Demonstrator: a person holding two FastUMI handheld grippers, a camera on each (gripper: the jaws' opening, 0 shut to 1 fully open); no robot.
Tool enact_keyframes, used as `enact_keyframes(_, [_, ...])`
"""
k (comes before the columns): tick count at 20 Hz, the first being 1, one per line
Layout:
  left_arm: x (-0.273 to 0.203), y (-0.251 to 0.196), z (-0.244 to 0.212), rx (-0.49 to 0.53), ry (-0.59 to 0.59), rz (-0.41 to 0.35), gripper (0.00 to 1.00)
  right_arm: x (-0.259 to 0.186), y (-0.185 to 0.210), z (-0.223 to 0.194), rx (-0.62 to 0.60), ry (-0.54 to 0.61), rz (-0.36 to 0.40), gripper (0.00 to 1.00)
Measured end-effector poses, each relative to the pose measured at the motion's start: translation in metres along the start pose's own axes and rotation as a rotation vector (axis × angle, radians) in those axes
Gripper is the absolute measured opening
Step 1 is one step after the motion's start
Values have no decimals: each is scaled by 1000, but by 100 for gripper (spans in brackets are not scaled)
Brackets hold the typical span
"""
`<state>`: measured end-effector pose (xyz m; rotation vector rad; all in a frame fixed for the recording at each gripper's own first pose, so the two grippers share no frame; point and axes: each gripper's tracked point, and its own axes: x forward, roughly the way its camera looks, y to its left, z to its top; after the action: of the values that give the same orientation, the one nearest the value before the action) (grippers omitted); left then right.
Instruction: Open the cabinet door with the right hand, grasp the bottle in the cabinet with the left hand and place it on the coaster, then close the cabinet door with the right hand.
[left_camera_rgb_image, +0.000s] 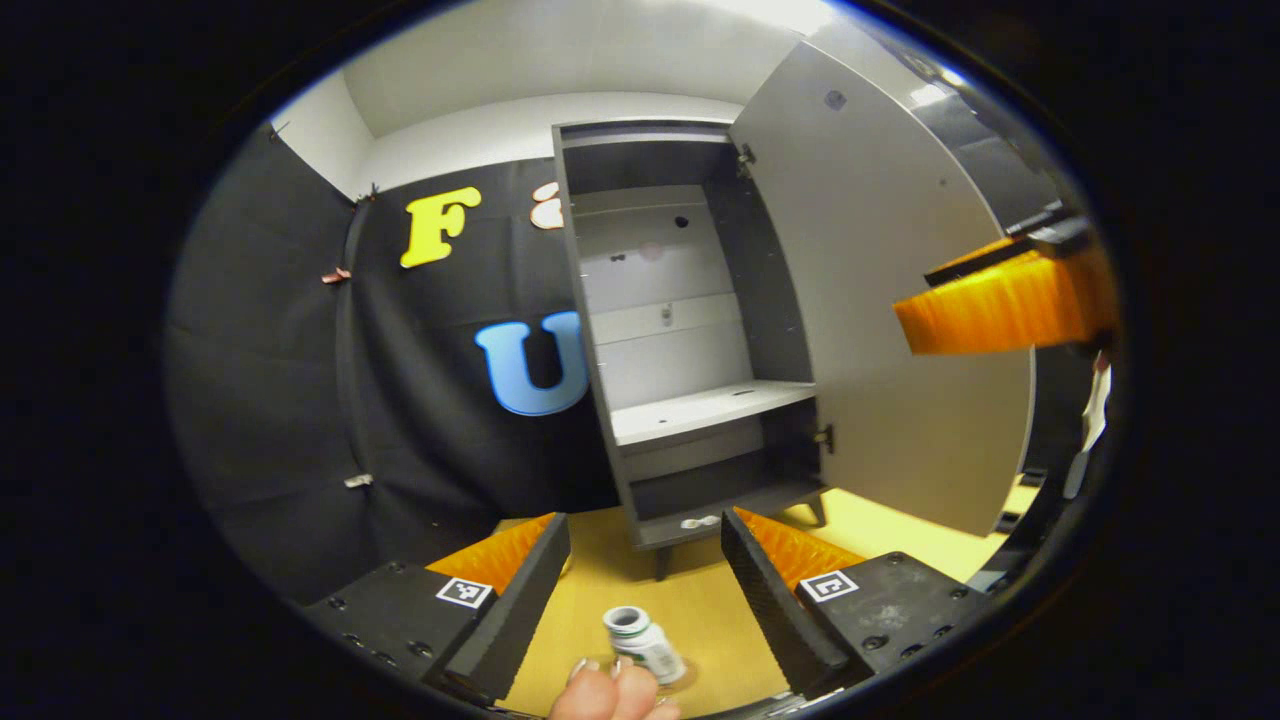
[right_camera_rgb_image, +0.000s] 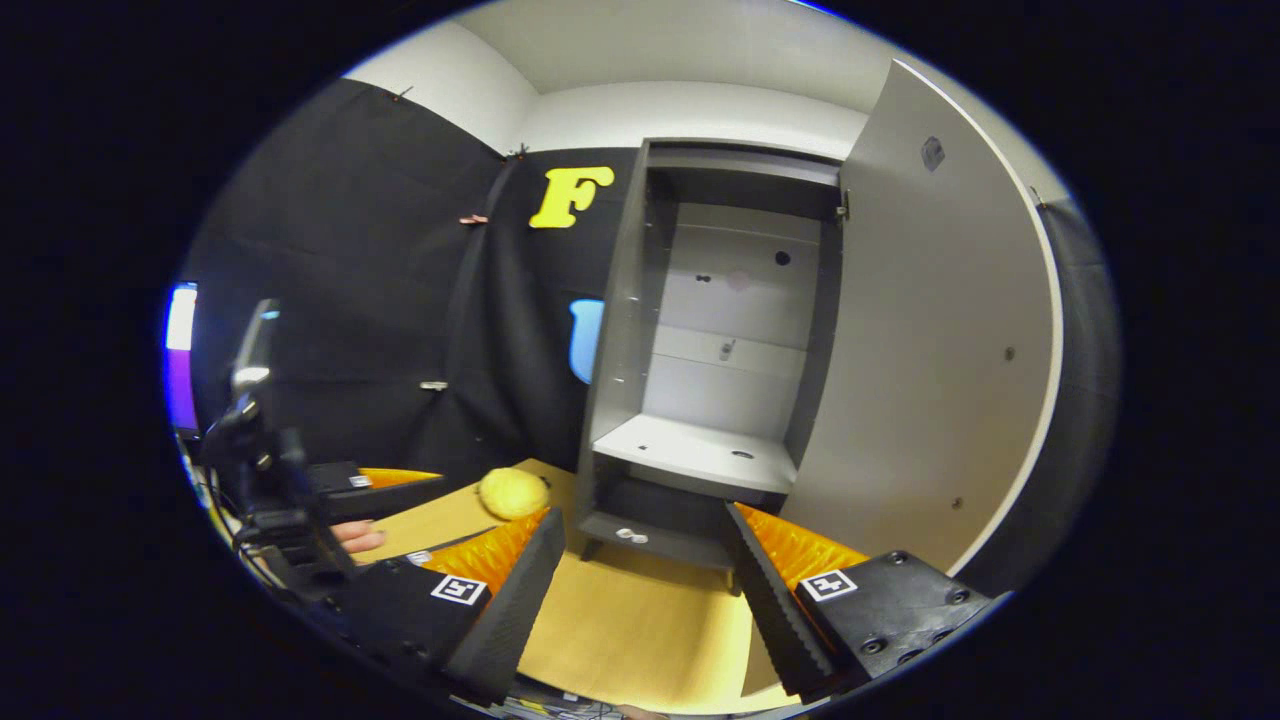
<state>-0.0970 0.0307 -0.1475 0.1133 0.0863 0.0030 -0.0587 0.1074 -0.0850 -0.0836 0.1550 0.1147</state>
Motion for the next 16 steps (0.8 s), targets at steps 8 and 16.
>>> enact_keyframes(8, [24, -49, 71, -23, -54, 17, 96, -87, -79, 14, 62, -38, -27, 98])
enact_keyframes(16, [21, -102, 103, -25, -82, 114, 96, -120, -152, 13, 88, -52, 35, 98])
